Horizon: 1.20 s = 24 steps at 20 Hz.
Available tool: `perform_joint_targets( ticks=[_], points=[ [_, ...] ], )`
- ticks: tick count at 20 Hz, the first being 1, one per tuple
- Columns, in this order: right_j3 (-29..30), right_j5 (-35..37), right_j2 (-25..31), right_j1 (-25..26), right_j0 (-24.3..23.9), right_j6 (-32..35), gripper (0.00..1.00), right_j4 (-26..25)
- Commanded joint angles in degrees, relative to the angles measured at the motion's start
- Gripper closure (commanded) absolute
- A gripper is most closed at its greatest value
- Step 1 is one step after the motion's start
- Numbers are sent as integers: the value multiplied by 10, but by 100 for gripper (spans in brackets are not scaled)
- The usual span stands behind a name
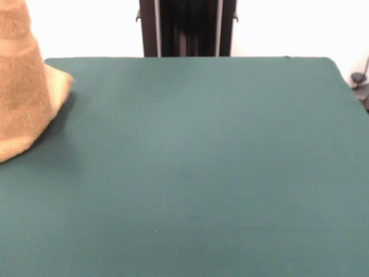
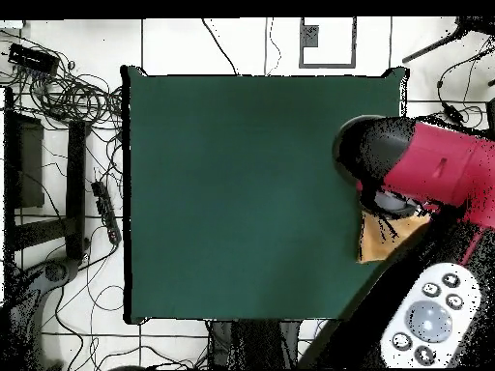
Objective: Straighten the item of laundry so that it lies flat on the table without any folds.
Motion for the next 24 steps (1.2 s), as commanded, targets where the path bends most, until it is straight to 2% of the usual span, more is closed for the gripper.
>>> perform_joint_targets(
  ticks=[1, 6, 11, 13, 17, 24],
  points=[
    [131, -66, 87, -9, 50, 140, 100, 34],
    [162, -97, 83, 4, 80, 200, 100, 58],
    [160, -123, 70, 38, 108, 262, 100, 83],
    [157, -121, 70, 47, 116, 267, 100, 91],
    [135, -116, 71, 72, 130, 286, 100, 101],
    [70, -55, 49, 117, 166, 336, 100, 101]
  ],
)
